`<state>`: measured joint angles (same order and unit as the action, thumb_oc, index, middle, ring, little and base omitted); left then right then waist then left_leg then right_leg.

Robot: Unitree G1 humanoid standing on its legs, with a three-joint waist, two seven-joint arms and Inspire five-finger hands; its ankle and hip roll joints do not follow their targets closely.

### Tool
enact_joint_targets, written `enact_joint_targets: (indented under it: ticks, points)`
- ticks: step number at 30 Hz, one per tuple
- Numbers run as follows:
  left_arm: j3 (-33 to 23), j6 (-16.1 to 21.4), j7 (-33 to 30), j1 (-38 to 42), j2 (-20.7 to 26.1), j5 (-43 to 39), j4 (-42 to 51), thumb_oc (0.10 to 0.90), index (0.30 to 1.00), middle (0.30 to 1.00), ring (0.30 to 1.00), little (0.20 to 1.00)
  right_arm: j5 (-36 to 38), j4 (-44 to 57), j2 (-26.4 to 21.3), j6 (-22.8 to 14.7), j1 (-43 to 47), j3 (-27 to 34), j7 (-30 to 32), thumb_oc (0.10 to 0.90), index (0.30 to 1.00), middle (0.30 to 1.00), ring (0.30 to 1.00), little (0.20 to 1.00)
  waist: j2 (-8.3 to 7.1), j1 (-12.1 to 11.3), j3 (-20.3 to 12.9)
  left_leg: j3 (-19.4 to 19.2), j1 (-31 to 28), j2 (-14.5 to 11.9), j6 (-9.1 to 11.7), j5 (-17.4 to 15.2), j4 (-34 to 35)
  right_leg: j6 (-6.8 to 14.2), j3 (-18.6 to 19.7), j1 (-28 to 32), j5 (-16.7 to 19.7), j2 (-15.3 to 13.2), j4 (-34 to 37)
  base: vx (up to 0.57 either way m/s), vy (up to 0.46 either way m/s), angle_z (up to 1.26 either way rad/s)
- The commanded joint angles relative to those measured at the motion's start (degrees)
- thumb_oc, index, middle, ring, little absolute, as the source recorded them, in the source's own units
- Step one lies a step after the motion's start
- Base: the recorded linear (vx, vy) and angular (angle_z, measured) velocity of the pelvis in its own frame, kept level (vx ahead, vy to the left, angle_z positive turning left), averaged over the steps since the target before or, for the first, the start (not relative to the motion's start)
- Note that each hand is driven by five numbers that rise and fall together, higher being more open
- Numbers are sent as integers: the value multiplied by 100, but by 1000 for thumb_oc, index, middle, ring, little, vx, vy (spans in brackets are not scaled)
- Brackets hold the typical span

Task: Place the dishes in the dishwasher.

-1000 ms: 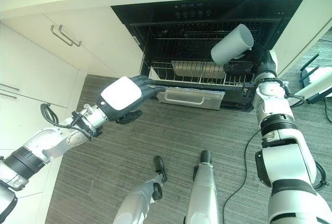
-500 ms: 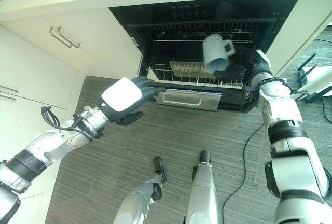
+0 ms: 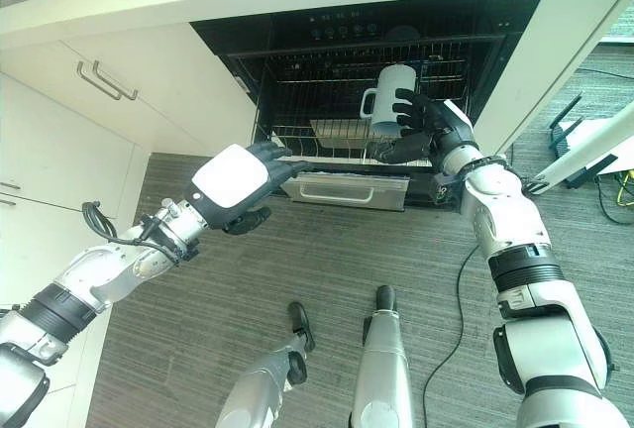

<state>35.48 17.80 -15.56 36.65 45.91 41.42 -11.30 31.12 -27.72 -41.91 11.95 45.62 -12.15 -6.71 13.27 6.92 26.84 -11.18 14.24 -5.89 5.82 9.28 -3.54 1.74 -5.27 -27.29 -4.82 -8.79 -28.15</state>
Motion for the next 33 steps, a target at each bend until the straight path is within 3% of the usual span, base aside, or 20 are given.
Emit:
enact_joint_targets:
  ticks: [1,10,17,20,23,27,29,31,33]
  points:
    - [-701,7,-301,169,157,-9,314,800,900,900,900,900,401,751,226,-342,202,446,96,800,900,900,900,900,-402,165,-37,58,-142,-163,102,-1935,-1365,352,334,538,-351,-49,1096,0,0,0]
    - [-844,-118,-321,-48,71,53,380,800,900,900,900,900,657,1557,507,-582,-380,585,160,800,900,900,900,900,-415,264,-69,-44,-219,-168,70,-1975,-1365,342,414,586,-371,-36,1096,-4,23,-4]
    - [-1077,-347,-624,-546,-139,175,364,800,900,900,900,900,924,2837,984,-1438,-1088,694,-141,800,900,900,900,900,-435,370,-243,-157,-379,-165,28,-2017,-1365,317,455,708,-417,0,1096,-9,37,-1]
    - [-1300,-471,-934,-1130,-320,227,389,800,900,900,900,900,858,3604,1304,-1886,-1618,770,-411,800,900,900,900,900,-487,338,-587,-218,-578,-186,-8,-2024,-1365,293,388,980,-501,46,1096,11,-14,1]
    - [-1431,-563,-1130,-1440,-504,82,466,800,900,900,900,900,899,3882,1426,-2065,-1920,828,-389,800,900,900,900,900,-558,266,-832,-255,-683,-234,-13,-1998,-1365,286,279,1191,-557,70,1096,34,-70,9]
    - [-1709,-337,-1572,-1825,-912,-529,535,800,900,900,900,900,814,4158,1579,-2413,-2411,1025,-317,800,900,900,900,900,-756,147,-1160,-221,-878,-244,-19,-1842,-1365,208,279,1561,-666,234,1096,-4,-130,10]
    - [-1911,-127,-1691,-1995,-1130,-880,594,800,900,900,900,900,701,4258,1604,-2636,-2795,1197,-322,800,900,900,900,900,-1065,98,-1306,-384,-1299,11,-82,-1582,-1418,115,318,1805,-726,251,1096,-21,-263,44]
    - [-2138,161,-1805,-2166,-1210,-1186,582,800,900,900,900,900,690,4306,1618,-2826,-3027,1307,-382,800,900,900,900,900,-1351,12,-1299,-310,-1122,161,-170,-1633,-2502,25,360,1955,-657,293,1096,-61,-237,47]
    - [-2404,509,-1913,-2436,-1341,-1549,584,800,900,900,900,900,816,4292,1630,-2988,-3212,1399,-536,800,900,900,900,900,-1463,-126,-1294,68,-877,417,-308,-1901,-3470,-16,395,2148,-639,457,1096,25,-144,26]
